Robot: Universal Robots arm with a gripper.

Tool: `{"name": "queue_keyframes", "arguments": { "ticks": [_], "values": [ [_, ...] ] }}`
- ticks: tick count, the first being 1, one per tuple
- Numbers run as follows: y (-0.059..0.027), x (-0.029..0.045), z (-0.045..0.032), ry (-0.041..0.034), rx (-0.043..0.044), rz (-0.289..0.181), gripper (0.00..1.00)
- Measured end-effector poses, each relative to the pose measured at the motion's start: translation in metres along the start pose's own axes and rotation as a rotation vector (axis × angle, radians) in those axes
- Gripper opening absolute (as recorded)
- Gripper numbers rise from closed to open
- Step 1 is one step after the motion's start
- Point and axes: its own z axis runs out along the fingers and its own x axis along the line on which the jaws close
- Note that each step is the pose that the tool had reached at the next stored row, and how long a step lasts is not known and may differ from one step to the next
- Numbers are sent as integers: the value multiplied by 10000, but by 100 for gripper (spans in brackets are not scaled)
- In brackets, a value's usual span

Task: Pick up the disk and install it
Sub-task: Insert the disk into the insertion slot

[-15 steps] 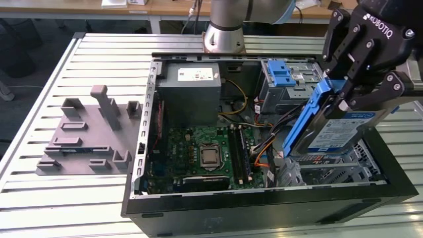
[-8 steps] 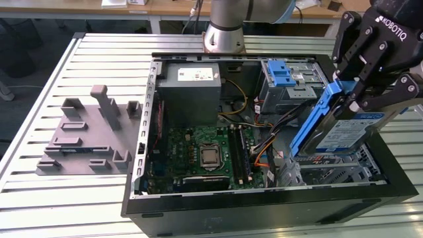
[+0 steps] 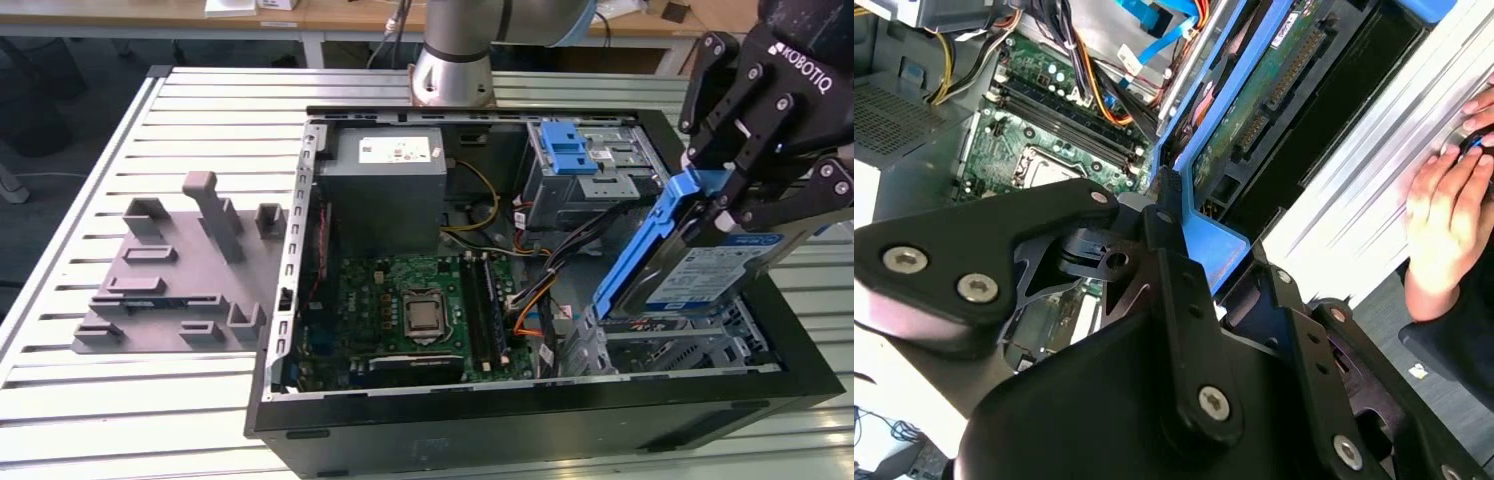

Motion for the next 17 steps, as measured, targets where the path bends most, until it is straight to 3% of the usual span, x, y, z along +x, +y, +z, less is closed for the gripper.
{"name": "queue_keyframes", "arguments": {
  "ticks": [17],
  "values": [
    [-47,33,107,0,0,1,36]
  ]
}}
